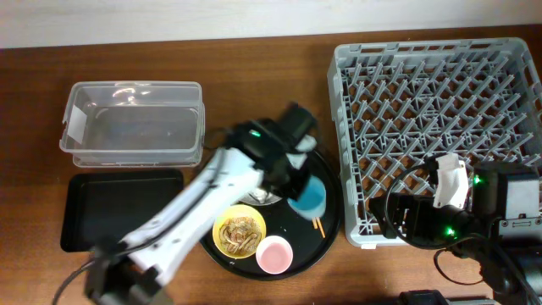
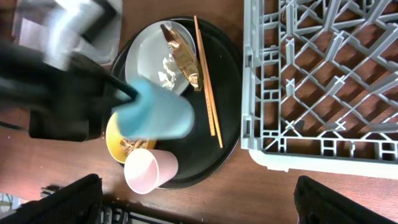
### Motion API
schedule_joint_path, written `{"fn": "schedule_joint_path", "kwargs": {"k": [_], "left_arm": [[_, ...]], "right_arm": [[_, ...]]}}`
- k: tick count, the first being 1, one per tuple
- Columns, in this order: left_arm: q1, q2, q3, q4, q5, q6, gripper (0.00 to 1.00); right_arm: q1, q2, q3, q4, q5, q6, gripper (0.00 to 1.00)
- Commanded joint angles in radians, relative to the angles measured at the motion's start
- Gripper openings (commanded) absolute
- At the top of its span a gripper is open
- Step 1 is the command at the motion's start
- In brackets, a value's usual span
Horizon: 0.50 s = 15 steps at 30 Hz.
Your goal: Sort waste into correct bins and load items into the dishwasher rack
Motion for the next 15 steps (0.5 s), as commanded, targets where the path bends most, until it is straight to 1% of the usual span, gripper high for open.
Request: {"fn": "schedule_joint_path", "kwargs": {"k": [1, 2, 3, 4, 6, 7, 8, 9, 10, 11, 13, 14, 15], "left_arm": [[0.166, -0.104, 0.035, -0.010, 0.381, 0.064, 0.00], [0.254, -0.115, 0.035, -0.018, 0.695, 0.168, 0.00], [0.323, -0.116, 0.034, -0.026, 0.954, 0.274, 0.00], [0.372, -0.116, 0.032, -0.030, 1.092, 0.313, 0.00], [0.395, -0.116, 0.032, -0.055, 1.130, 0.315, 0.00], [0.394, -0.116, 0.032, -0.064, 1.168, 0.336, 0.00], [0.385, -0.116, 0.032, -0.063, 1.227, 0.363, 0.00], [0.371, -0.116, 0.032, -0.062, 1.239, 0.363, 0.00], [0.366, -0.116, 0.032, -0.063, 1.218, 0.362, 0.00], [0.367, -0.116, 0.032, -0.062, 1.212, 0.362, 0.00], [0.367, -0.116, 0.032, -0.062, 1.209, 0.362, 0.00], [0.367, -0.116, 0.032, -0.062, 1.206, 0.362, 0.00], [0.366, -0.116, 0.032, -0.062, 1.194, 0.363, 0.00]], "right_arm": [[-0.006, -0.003, 0.015, 0.043, -0.063, -0.116, 0.99], [-0.006, -0.001, 0.012, 0.077, -0.195, -0.185, 0.95], [-0.006, 0.013, 0.009, 0.105, -0.283, -0.187, 0.93], [-0.006, 0.037, 0.009, 0.117, -0.342, -0.190, 0.93], [-0.006, 0.077, 0.009, 0.153, -0.514, -0.271, 0.93], [-0.006, 0.101, 0.009, 0.202, -0.630, -0.291, 0.93], [-0.006, 0.123, 0.009, 0.242, -0.699, -0.291, 0.93], [-0.005, 0.144, 0.009, 0.270, -0.780, -0.291, 0.93], [0.012, 0.169, 0.009, 0.324, -0.892, -0.291, 0.92], [0.030, 0.177, 0.009, 0.362, -0.926, -0.291, 0.91], [0.105, 0.185, 0.009, 0.430, -0.932, -0.283, 0.90], [0.131, 0.188, 0.009, 0.447, -0.908, -0.259, 0.88], [0.153, 0.192, 0.009, 0.464, -0.868, -0.227, 0.83]]}}
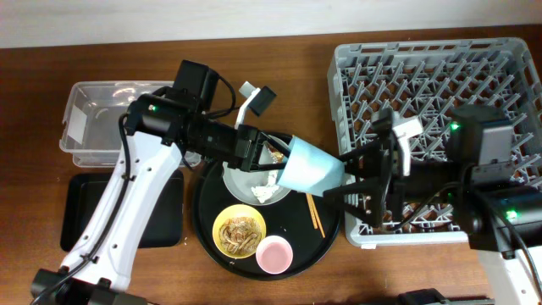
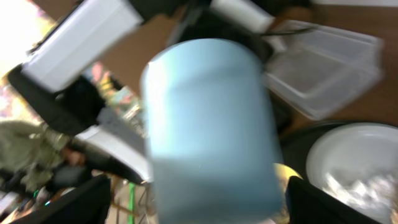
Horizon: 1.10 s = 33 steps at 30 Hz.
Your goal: Sort waste into correct bins and load items into the dishwasher rack
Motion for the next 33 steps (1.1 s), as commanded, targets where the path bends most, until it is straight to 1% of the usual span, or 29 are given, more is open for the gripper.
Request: {"fn": "schedule_joint_path", "kwargs": {"k": [1, 4, 6, 7, 8, 9, 10, 11, 12, 13, 14, 15, 17, 18, 22, 23, 24, 25, 27, 28, 29, 30, 31, 32, 33], "left_arm": [[-0.002, -0.013, 0.009, -0.001, 0.012, 0.027, 0.00], [-0.002, -0.013, 0.009, -0.001, 0.011, 0.027, 0.00], [-0.002, -0.013, 0.009, -0.002, 0.006, 0.027, 0.01], [-0.002, -0.013, 0.009, -0.010, -0.025, 0.026, 0.15], [-0.002, -0.013, 0.009, -0.029, -0.076, 0.026, 0.49], [0.002, -0.013, 0.009, -0.057, -0.165, 0.021, 0.96], [0.016, -0.013, 0.009, -0.084, -0.270, 0.002, 0.99], [0.037, -0.013, 0.009, -0.102, -0.367, -0.029, 0.99], [0.061, -0.013, 0.009, -0.107, -0.446, -0.059, 0.99], [0.091, -0.013, 0.009, -0.108, -0.510, -0.078, 0.99], [0.118, -0.013, 0.009, -0.113, -0.539, -0.081, 0.99], [0.140, -0.013, 0.009, -0.117, -0.554, -0.081, 0.99], [0.153, -0.013, 0.009, -0.126, -0.596, -0.080, 0.99], [0.143, -0.013, 0.009, -0.129, -0.625, -0.081, 0.99], [0.065, -0.013, 0.009, -0.148, -0.804, -0.122, 0.99], [0.031, -0.013, 0.009, -0.148, -0.844, -0.122, 0.99], [0.010, -0.013, 0.009, -0.148, -0.867, -0.133, 0.99], [-0.024, -0.013, 0.009, -0.148, -0.921, -0.164, 0.99], [-0.103, -0.013, 0.009, -0.159, -1.025, -0.201, 0.99], [-0.148, -0.013, 0.009, -0.169, -1.080, -0.225, 0.99], [-0.169, -0.013, 0.009, -0.174, -1.099, -0.230, 0.98], [-0.201, -0.013, 0.009, -0.189, -1.120, -0.231, 0.97], [-0.226, -0.013, 0.009, -0.206, -1.144, -0.253, 0.94], [-0.258, -0.013, 0.005, -0.231, -1.176, -0.279, 0.93], [-0.283, -0.013, 0.002, -0.248, -1.178, -0.290, 0.89]], "right_arm": [[0.073, 0.008, 0.009, 0.036, 0.025, 0.072, 0.74], [0.083, 0.008, 0.009, 0.039, 0.064, 0.081, 0.60], [0.082, 0.008, 0.010, 0.052, 0.103, 0.095, 0.56], [0.081, 0.005, 0.010, 0.051, 0.133, 0.096, 0.54], [0.071, -0.001, 0.010, 0.049, 0.161, 0.113, 0.52], [0.040, -0.014, 0.011, 0.037, 0.218, 0.155, 0.50], [-0.032, -0.035, 0.019, -0.021, 0.311, 0.189, 0.49], [-0.092, -0.047, 0.029, -0.083, 0.388, 0.197, 0.45], [-0.163, -0.055, 0.035, -0.155, 0.475, 0.198, 0.44], [-0.237, -0.059, 0.036, -0.236, 0.560, 0.197, 0.43], [-0.295, -0.058, 0.036, -0.312, 0.653, 0.197, 0.42], [-0.319, -0.052, 0.036, -0.353, 0.718, 0.197, 0.42], [-0.349, -0.006, 0.036, -0.447, 0.980, 0.221, 0.42], [-0.348, 0.027, 0.036, -0.470, 1.045, 0.224, 0.42], [-0.348, 0.200, 0.036, -0.479, 1.066, 0.224, 0.43], [-0.348, 0.270, 0.036, -0.478, 1.065, 0.223, 0.43], [-0.348, 0.304, 0.036, -0.478, 1.065, 0.223, 0.43], [-0.348, 0.360, 0.036, -0.476, 1.065, 0.223, 0.43], [-0.347, 0.446, 0.036, -0.482, 1.057, 0.208, 0.55], [-0.348, 0.462, 0.036, -0.482, 1.057, 0.208, 0.73], [-0.348, 0.463, 0.036, -0.475, 1.057, 0.208, 0.82], [-0.348, 0.454, 0.041, -0.475, 1.054, 0.208, 0.86], [-0.348, 0.438, 0.045, -0.478, 1.049, 0.208, 0.87], [-0.348, 0.390, 0.047, -0.486, 1.016, 0.187, 0.87], [-0.348, 0.343, 0.047, -0.493, 0.962, 0.158, 0.87]]}}
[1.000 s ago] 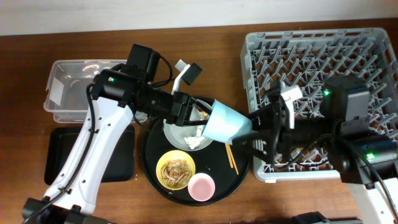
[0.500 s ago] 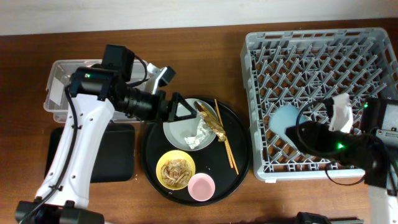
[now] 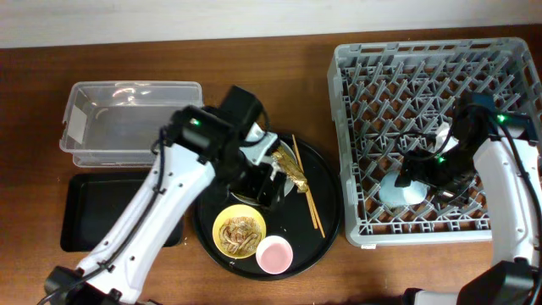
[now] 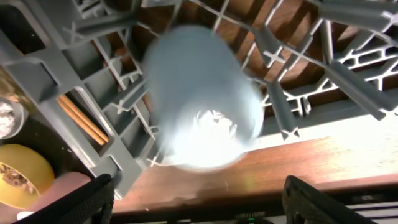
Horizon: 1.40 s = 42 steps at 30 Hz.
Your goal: Sort waste into correct bins and load items into the dishwasher rack
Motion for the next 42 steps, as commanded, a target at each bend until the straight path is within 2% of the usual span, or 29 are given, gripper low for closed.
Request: {"fn": "schedule_joint_path", "kwargs": {"k": [1, 2, 4, 7, 13, 16, 18, 19, 24, 25, 27, 28, 30, 31, 34, 38, 42], "left_arm": [[-0.079, -0.012, -0.010, -0.037, -0.082, -0.084, 0.89], [-0.096, -0.012, -0.018, -0.039, -0.082, -0.085, 0.89], [-0.157, -0.013, -0.081, -0.039, -0.085, -0.097, 0.80], [-0.216, -0.013, -0.246, 0.024, -0.101, -0.167, 0.65], [-0.230, -0.017, -0.484, 0.210, -0.100, -0.223, 0.57], [-0.230, -0.017, -0.584, 0.327, -0.100, -0.237, 0.30], [-0.230, -0.017, -0.597, 0.355, -0.099, -0.273, 0.04], [-0.230, -0.019, -0.584, 0.352, -0.095, -0.288, 0.00], [-0.219, -0.149, -0.347, 0.182, -0.036, -0.289, 0.00], [-0.185, -0.217, -0.264, 0.173, -0.001, -0.274, 0.00], [-0.074, -0.295, -0.167, 0.201, 0.103, -0.226, 0.00], [-0.009, -0.320, -0.146, 0.230, 0.194, -0.192, 0.00], [0.156, -0.346, -0.142, 0.305, 0.510, -0.100, 0.00], [0.243, -0.334, -0.142, 0.325, 0.731, -0.020, 0.00], [0.291, -0.283, -0.142, 0.322, 0.964, 0.083, 0.00], [0.277, -0.238, -0.142, 0.320, 1.003, 0.101, 0.00], [0.277, -0.238, -0.142, 0.320, 1.060, 0.130, 0.00]], "right_arm": [[-0.005, -0.193, 0.019, -0.015, -0.117, -0.051, 0.87], [-0.005, -0.248, 0.019, -0.013, -0.143, -0.051, 0.89], [-0.005, -0.390, 0.019, -0.018, -0.161, -0.050, 0.97], [-0.005, -0.521, 0.019, -0.034, -0.161, -0.050, 1.00], [-0.005, -0.554, 0.019, -0.060, -0.161, -0.050, 0.99], [-0.005, -0.548, 0.019, -0.060, -0.161, -0.050, 0.99], [-0.005, -0.548, 0.019, -0.060, -0.161, -0.050, 0.99], [-0.005, -0.548, 0.019, -0.060, -0.161, -0.050, 0.99], [-0.005, -0.548, 0.019, -0.051, -0.185, -0.056, 0.99], [-0.005, -0.548, 0.019, -0.057, -0.374, -0.204, 0.99], [-0.004, -0.548, 0.019, -0.068, -0.660, -0.348, 0.99], [0.004, -0.548, 0.019, -0.067, -0.745, -0.364, 1.00], [0.064, -0.547, 0.019, -0.051, -0.841, -0.365, 1.00], [0.165, -0.534, 0.019, -0.010, -0.869, -0.364, 1.00], [0.335, -0.503, 0.019, 0.140, -0.880, -0.307, 1.00], [0.479, -0.443, 0.019, 0.426, -0.943, -0.169, 1.00], [0.505, -0.373, 0.019, 0.538, -0.953, -0.113, 0.99]]}}
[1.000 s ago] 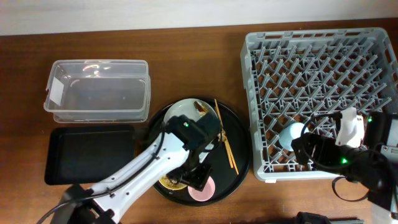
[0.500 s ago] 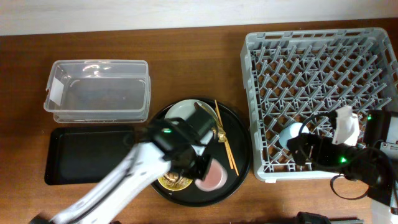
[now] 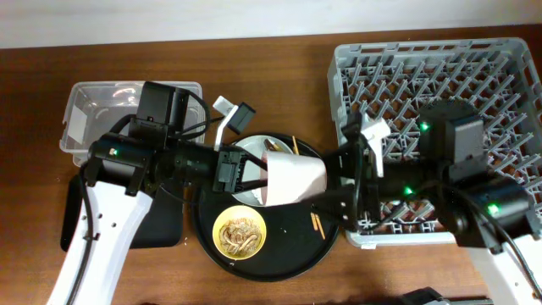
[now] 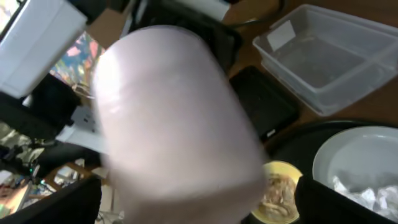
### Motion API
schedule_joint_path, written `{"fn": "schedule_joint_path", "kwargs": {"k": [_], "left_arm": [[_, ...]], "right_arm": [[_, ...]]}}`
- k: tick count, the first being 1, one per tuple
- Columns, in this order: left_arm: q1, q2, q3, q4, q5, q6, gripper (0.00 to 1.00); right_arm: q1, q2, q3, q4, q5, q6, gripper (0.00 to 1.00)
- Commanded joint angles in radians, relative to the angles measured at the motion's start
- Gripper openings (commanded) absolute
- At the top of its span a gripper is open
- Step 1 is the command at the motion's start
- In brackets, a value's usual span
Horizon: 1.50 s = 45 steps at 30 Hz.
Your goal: Sort waste into correct bins and load items into the dishwasher rack
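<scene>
A pink cup (image 3: 295, 178) lies on its side in the air above the round black tray (image 3: 284, 258). My left gripper (image 3: 252, 172) is shut on its rim end. My right gripper (image 3: 337, 182) has come in from the rack side, and its fingers stand wide apart round the cup's base. In the right wrist view the pink cup (image 4: 177, 118) fills the frame, blurred, between the dark fingers (image 4: 59, 205) of the right gripper (image 4: 205, 208). The grey dishwasher rack (image 3: 440, 76) is on the right. The blue cup is hidden.
On the round tray are a yellow bowl of food (image 3: 240, 235), chopsticks (image 3: 318, 224) and a white plate (image 4: 357, 162) with wrappers. A clear plastic bin (image 3: 110, 119) stands at the back left, with a black rectangular tray (image 3: 168, 222) in front of it.
The pink cup stood on the round tray beside the yellow bowl; now my left gripper holds it up. My right gripper has left the rack and come to the cup's base.
First my left gripper held the blue cup over the round tray. Then the cup was between both grippers. Then it stood upside down in the rack at my right gripper. Now the pink cup is between both grippers in the same way.
</scene>
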Motion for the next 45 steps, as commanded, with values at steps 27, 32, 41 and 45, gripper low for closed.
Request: {"fn": "schedule_joint_path", "kwargs": {"k": [27, 32, 41, 45], "left_arm": [[-0.002, 0.002, 0.000, -0.063, -0.347, 0.044, 0.99], [-0.002, 0.002, 0.000, -0.088, -0.347, 0.044, 0.99], [-0.035, 0.002, 0.000, -0.160, -0.670, -0.032, 0.99], [-0.229, 0.002, -0.033, -0.230, -1.169, -0.326, 0.94]], "right_arm": [[-0.682, -0.033, 0.008, -0.455, 1.136, 0.332, 0.42], [-0.684, 0.216, 0.008, -0.442, 1.164, 0.341, 0.42], [-0.683, 0.431, 0.044, -0.387, 1.033, 0.325, 0.84], [-0.682, 0.254, 0.165, -0.544, 0.737, 0.149, 0.86]]}}
